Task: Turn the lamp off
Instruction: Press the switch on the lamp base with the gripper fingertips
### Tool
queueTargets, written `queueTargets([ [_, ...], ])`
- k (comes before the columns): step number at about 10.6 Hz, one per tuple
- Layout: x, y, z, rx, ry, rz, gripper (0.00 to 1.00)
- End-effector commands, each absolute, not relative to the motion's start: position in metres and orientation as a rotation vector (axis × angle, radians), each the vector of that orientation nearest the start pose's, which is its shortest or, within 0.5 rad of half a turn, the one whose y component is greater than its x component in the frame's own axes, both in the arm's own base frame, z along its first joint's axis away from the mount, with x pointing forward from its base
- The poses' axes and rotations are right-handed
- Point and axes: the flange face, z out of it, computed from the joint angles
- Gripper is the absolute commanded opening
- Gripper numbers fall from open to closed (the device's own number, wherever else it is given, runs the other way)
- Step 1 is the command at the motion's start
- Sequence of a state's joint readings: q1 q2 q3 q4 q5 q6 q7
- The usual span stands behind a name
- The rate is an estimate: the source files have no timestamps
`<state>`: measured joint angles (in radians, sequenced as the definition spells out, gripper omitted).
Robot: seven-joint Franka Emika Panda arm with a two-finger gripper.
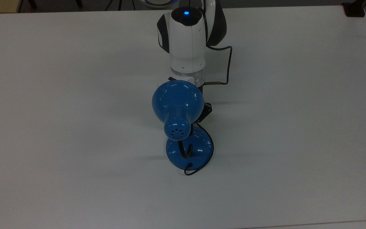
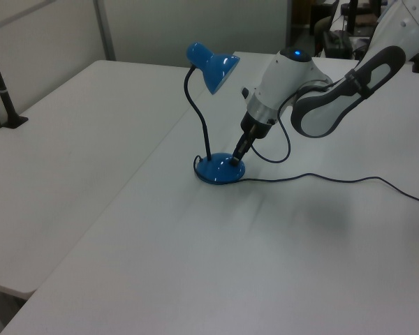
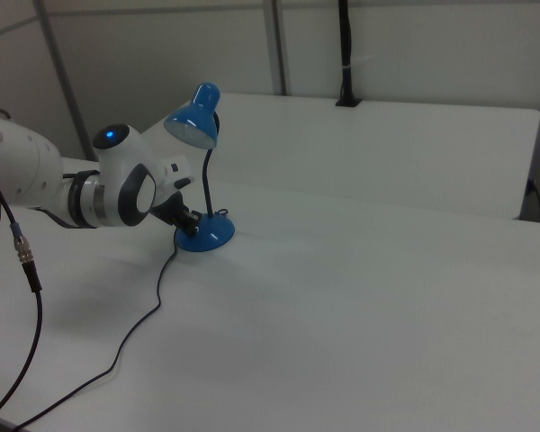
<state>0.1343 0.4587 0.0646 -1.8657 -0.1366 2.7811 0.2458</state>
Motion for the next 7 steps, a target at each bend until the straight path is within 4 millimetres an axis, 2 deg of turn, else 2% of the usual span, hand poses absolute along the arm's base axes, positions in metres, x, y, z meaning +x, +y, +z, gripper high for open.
queueTargets([
  [1, 0.644, 0.138, 0.282, -3.053, -0.056, -0.578, 0.00],
  [3, 0.640, 0.136, 0.293, -3.087, -0.016, -0.498, 0.00],
  [7, 0.618, 0.127, 0.358, -3.189, 0.003, -0.270, 0.03],
])
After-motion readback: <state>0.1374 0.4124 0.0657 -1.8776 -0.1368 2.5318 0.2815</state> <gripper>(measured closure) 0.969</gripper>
